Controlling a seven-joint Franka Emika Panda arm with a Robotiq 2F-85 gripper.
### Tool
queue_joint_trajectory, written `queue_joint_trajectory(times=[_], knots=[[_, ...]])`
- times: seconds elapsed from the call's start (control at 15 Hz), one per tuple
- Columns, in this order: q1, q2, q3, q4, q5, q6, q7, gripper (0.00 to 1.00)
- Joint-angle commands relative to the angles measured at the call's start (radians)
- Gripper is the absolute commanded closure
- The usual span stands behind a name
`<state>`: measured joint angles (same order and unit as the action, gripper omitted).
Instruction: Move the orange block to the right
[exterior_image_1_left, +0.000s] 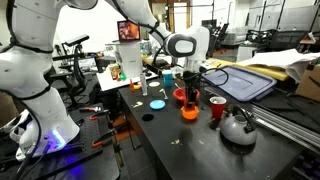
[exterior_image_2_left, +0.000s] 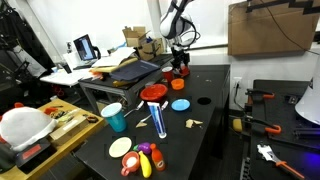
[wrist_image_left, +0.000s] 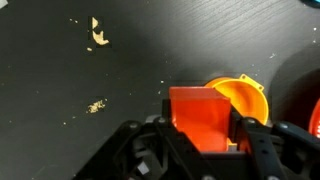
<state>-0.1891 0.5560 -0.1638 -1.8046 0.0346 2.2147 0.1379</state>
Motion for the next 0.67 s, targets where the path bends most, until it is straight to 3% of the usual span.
queue_joint_trajectory(times=[0.0, 0.6], knots=[[-0.012, 0.031, -0.021, 0.021, 0.031, -0.017, 0.070, 0.74], [-0.044, 0.141, -0.063, 0.073, 0.077, -0.003, 0.207, 0.74]])
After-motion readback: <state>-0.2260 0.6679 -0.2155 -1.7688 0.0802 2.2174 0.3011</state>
